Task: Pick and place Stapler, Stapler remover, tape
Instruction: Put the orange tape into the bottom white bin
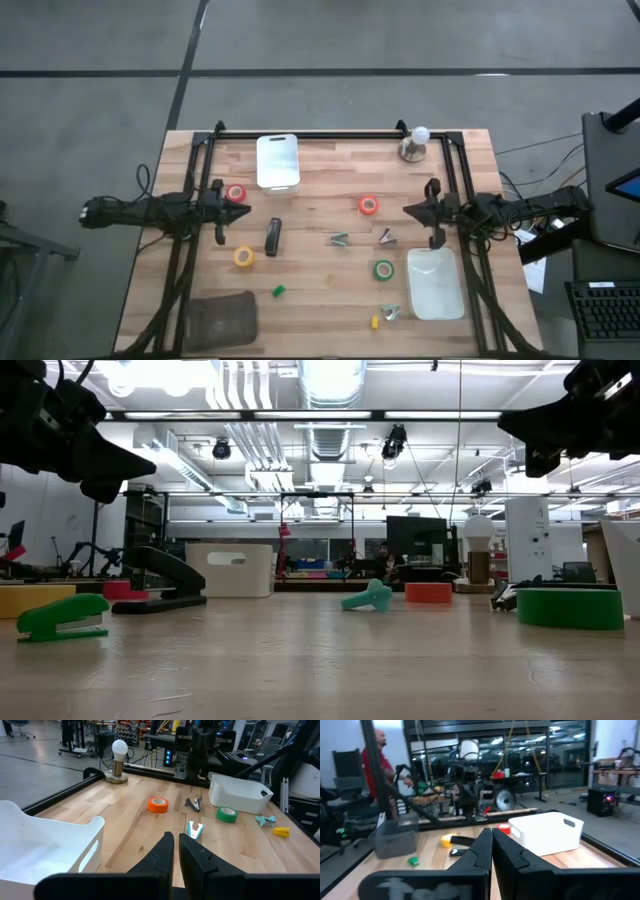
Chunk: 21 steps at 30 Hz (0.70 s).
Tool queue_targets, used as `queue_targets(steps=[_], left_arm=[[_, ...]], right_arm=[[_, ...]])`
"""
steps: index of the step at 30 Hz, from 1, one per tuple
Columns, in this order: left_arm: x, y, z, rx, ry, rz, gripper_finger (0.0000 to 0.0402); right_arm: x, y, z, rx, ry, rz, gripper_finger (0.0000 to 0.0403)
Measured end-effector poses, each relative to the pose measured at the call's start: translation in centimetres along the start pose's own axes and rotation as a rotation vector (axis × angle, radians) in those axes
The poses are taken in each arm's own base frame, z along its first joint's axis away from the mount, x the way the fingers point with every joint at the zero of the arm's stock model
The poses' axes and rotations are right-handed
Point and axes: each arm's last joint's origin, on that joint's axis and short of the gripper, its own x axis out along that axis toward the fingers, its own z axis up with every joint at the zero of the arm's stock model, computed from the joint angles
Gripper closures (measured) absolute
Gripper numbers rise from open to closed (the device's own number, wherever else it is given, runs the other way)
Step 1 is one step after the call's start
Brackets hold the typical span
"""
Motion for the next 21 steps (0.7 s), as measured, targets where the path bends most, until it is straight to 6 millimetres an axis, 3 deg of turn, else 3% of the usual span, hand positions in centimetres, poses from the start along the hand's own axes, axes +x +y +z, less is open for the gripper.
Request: queue_targets(steps=[21], left_arm=[[0.00, 0.00, 0.00, 0.000, 0.000, 0.001, 0.0369]], right_arm=[[0.00, -0.02, 0.14, 0.051, -0.015, -0.010, 0.0394]])
